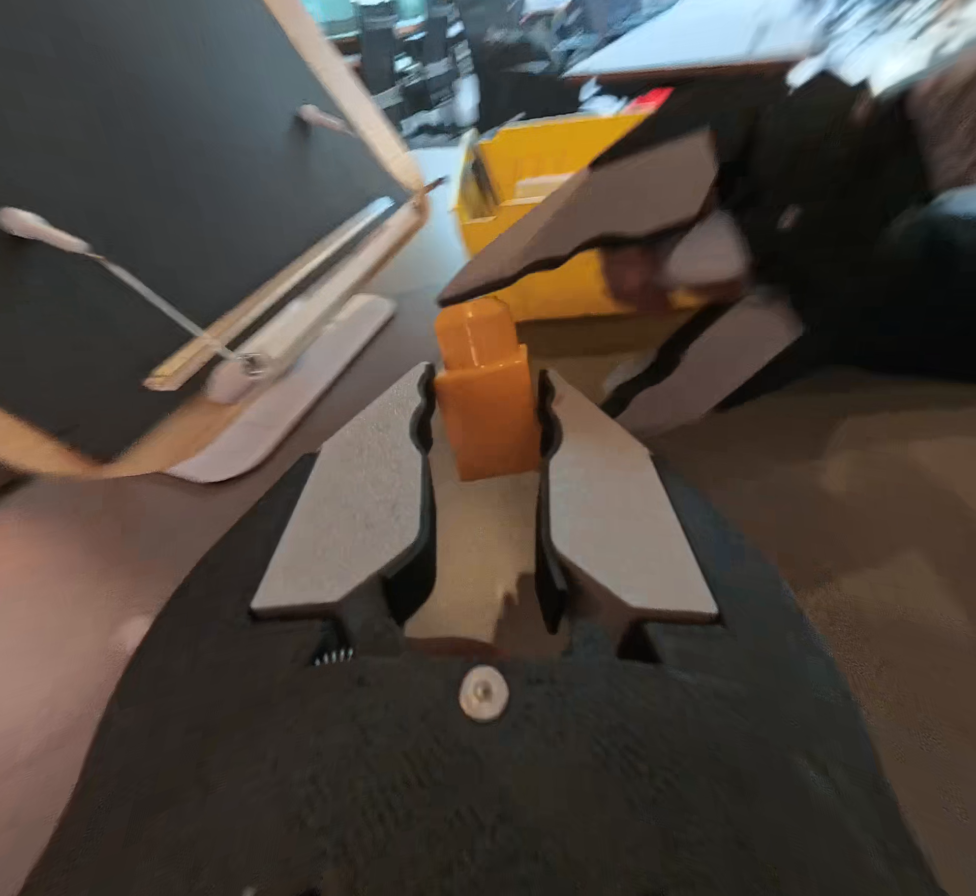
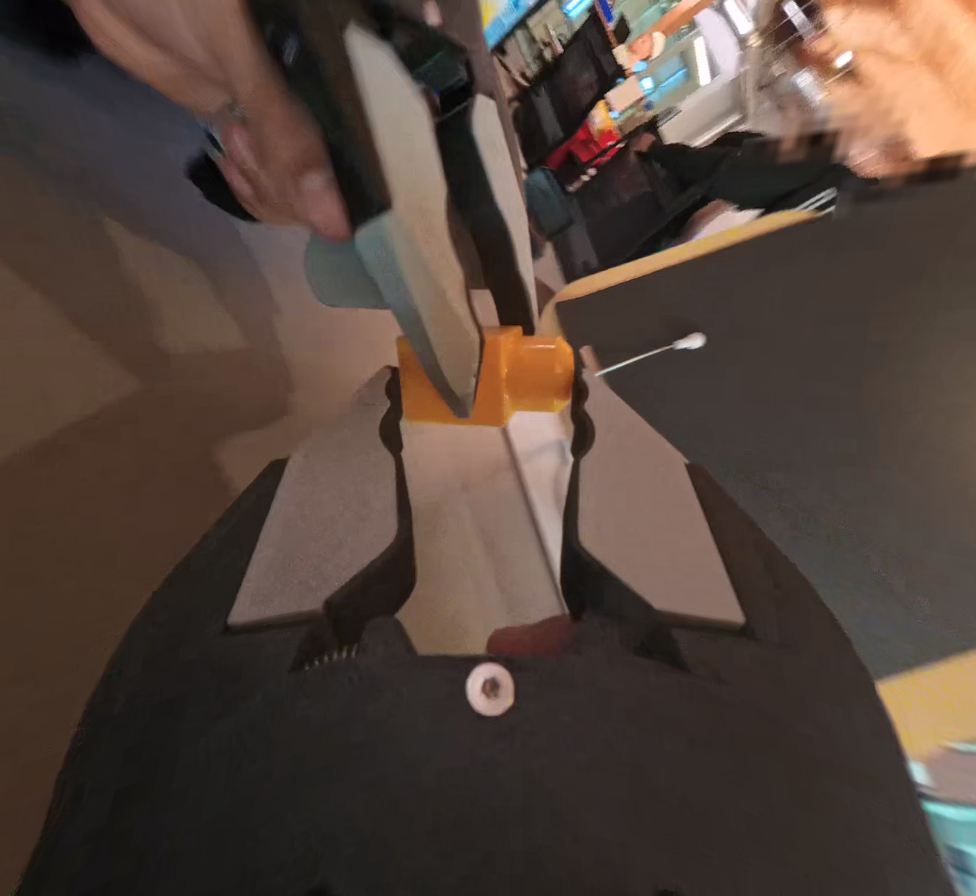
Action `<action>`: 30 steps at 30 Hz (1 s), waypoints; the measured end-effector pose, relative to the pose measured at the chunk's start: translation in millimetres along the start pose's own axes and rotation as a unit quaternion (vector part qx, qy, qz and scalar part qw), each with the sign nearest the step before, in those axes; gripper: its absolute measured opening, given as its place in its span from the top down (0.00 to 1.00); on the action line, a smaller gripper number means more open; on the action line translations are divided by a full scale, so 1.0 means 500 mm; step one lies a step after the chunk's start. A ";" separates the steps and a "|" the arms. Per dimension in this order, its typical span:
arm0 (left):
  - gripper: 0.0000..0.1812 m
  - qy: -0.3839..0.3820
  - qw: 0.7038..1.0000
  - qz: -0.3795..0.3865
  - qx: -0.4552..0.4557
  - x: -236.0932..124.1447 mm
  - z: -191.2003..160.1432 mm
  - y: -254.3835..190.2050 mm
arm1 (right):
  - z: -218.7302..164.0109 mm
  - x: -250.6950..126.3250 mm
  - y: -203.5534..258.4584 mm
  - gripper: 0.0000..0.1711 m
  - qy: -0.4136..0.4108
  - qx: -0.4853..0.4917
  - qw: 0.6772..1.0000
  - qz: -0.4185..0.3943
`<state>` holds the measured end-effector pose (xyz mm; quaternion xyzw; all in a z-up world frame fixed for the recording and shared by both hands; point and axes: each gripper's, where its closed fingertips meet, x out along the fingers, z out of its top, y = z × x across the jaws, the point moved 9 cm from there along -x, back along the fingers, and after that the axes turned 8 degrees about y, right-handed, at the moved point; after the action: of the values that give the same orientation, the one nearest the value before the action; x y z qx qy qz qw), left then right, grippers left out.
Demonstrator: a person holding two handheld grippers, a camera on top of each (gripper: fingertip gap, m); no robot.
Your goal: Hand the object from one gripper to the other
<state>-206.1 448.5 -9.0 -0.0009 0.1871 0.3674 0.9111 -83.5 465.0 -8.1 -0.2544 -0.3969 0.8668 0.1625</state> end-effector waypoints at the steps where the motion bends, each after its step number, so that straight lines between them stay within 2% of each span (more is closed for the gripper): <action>1: 0.80 0.017 0.997 0.054 0.045 0.000 -0.003 0.003 | -0.001 -0.007 -0.010 0.66 -0.018 0.043 0.998 0.033; 4: 0.80 0.031 0.971 0.168 0.167 -0.004 0.001 0.002 | -0.005 -0.035 -0.051 0.73 -0.098 0.187 0.970 0.123; 5: 0.80 0.040 0.950 0.208 0.228 -0.005 0.001 -0.002 | -0.012 -0.038 -0.067 0.76 -0.117 0.244 0.951 0.148; 7: 0.80 0.070 0.903 0.267 0.329 -0.002 -0.002 -0.012 | -0.028 -0.034 -0.091 0.73 -0.131 0.347 0.909 0.189; 9: 0.80 0.070 0.876 0.288 0.380 0.002 0.004 -0.027 | -0.042 -0.019 -0.098 0.67 -0.121 0.414 0.876 0.218; 10: 0.80 0.062 0.867 0.290 0.400 0.004 0.007 -0.037 | -0.046 -0.010 -0.094 0.63 -0.115 0.430 0.865 0.232; 12: 0.80 0.035 0.854 0.281 0.436 0.008 0.013 -0.059 | -0.047 0.004 -0.082 0.62 -0.108 0.441 0.855 0.250; 13: 0.80 0.019 0.852 0.272 0.447 0.010 0.016 -0.071 | -0.046 0.010 -0.075 0.69 -0.107 0.440 0.853 0.260; 14: 0.80 0.016 0.853 0.269 0.447 0.015 0.016 -0.076 | -0.044 0.012 -0.069 0.82 -0.111 0.436 0.849 0.278; 16: 0.81 0.016 0.865 0.266 0.426 0.024 0.010 -0.072 | -0.051 0.016 -0.068 0.82 -0.095 0.437 0.850 0.278; 18: 0.81 0.014 0.885 0.260 0.386 0.029 0.007 -0.064 | -0.059 0.015 -0.075 0.82 -0.090 0.455 0.838 0.289; 20: 0.72 0.016 0.888 0.262 0.376 0.028 0.008 -0.057 | -0.066 0.009 -0.091 0.82 -0.109 0.500 0.806 0.299; 22: 0.64 0.004 0.876 0.280 0.393 0.020 0.009 -0.056 | -0.068 0.000 -0.106 0.83 -0.135 0.539 0.771 0.310; 27: 0.64 -0.014 0.836 0.335 0.435 0.001 0.023 -0.057 | -0.065 -0.007 -0.120 0.82 -0.164 0.635 0.664 0.358; 30: 0.65 -0.035 0.781 0.379 0.495 -0.003 0.028 -0.071 | -0.070 0.001 -0.111 0.82 -0.139 0.690 0.593 0.391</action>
<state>-178.5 423.3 -0.4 0.5343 0.2960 0.5397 0.5793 -59.4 521.4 14.9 -0.0733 0.4391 0.8870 -0.1224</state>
